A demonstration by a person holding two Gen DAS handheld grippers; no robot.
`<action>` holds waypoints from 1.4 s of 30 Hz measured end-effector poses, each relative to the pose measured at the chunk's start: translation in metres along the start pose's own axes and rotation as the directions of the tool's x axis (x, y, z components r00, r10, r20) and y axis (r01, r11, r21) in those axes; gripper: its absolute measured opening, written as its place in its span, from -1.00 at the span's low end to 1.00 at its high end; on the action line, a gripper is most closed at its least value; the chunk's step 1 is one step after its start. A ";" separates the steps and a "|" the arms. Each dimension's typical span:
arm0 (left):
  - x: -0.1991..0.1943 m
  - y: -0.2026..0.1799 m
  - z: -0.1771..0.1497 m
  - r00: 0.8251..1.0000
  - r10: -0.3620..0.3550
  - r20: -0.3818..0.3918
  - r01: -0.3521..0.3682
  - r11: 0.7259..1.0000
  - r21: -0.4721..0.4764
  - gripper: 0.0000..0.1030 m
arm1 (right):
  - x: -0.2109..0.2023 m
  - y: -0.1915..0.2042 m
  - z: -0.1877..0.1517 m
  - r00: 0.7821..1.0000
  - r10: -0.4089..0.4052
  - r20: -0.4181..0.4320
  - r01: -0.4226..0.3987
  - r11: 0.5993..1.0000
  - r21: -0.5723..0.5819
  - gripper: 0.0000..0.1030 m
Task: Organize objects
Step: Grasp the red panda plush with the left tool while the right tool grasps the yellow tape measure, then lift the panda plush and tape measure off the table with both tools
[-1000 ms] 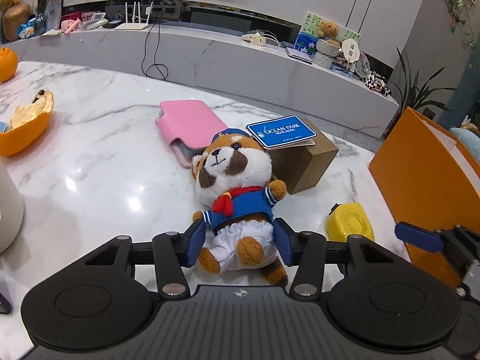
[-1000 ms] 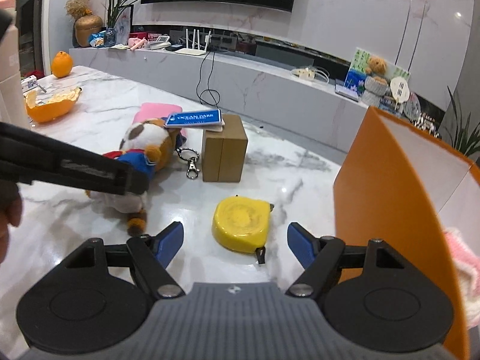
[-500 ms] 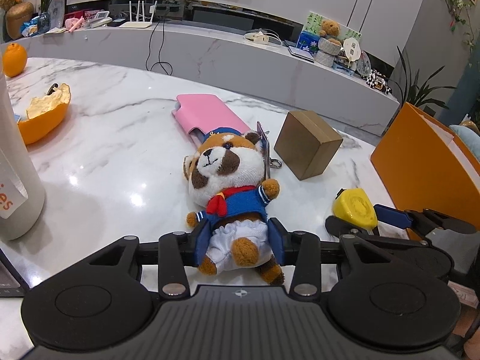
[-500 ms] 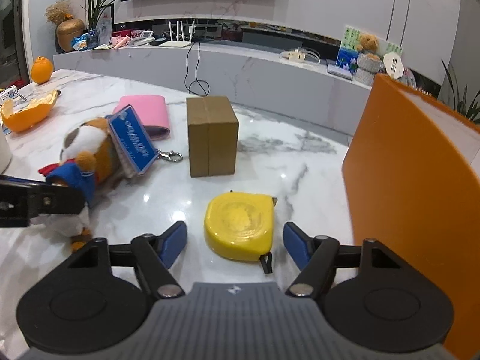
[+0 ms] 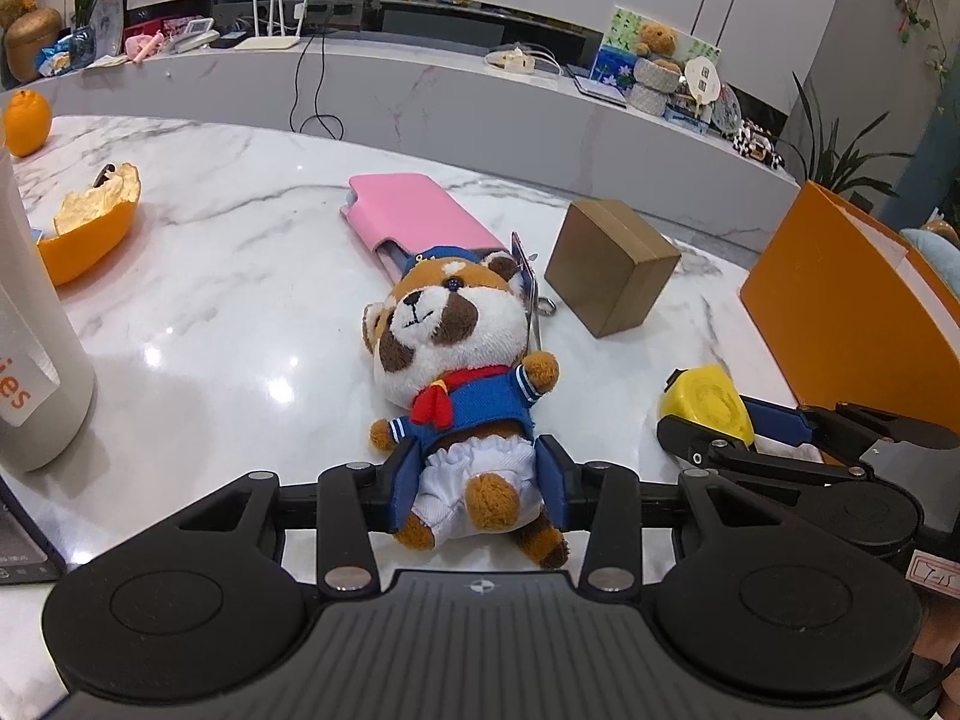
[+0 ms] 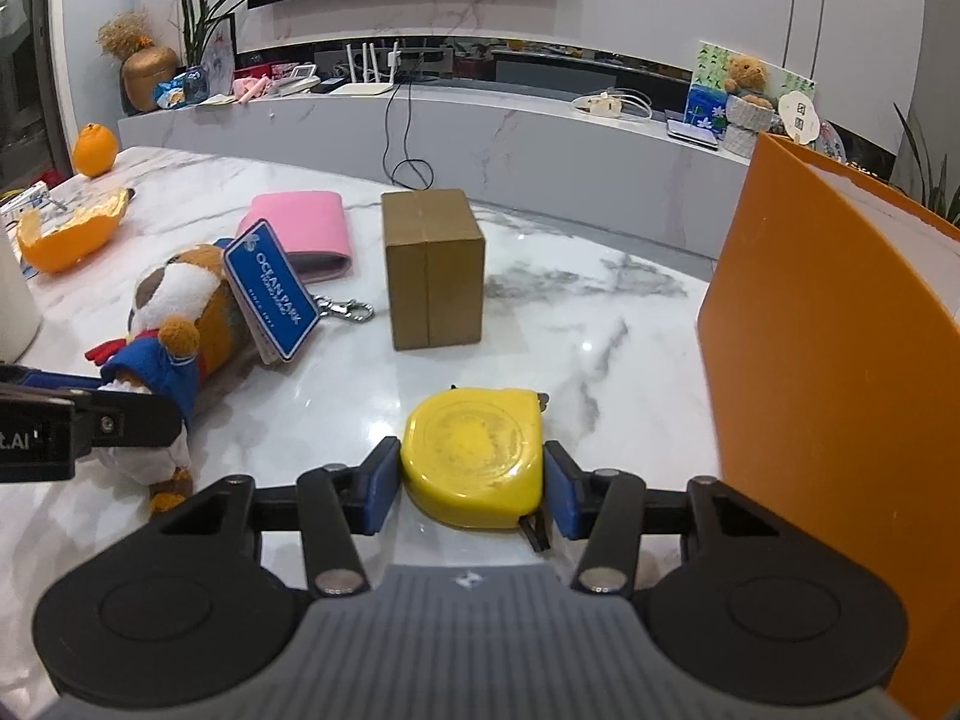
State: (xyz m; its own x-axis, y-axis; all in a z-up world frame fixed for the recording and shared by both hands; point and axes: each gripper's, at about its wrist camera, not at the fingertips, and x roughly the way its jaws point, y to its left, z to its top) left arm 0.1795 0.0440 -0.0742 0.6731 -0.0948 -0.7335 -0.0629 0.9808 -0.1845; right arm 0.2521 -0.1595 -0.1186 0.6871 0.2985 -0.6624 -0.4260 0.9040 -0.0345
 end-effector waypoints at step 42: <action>-0.068 -0.012 -0.069 0.995 0.039 -0.089 -0.029 0.994 0.108 0.61 | -0.084 0.017 -0.056 0.976 0.097 -0.195 -0.115 0.990 -0.080 0.39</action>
State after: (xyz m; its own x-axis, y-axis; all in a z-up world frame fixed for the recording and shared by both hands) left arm 0.0837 0.0273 -0.0677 0.6022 -0.0715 -0.7952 -0.0021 0.9958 -0.0912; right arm 0.1537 -0.1865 -0.1057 0.5142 0.3196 -0.7959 -0.5480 0.8363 -0.0182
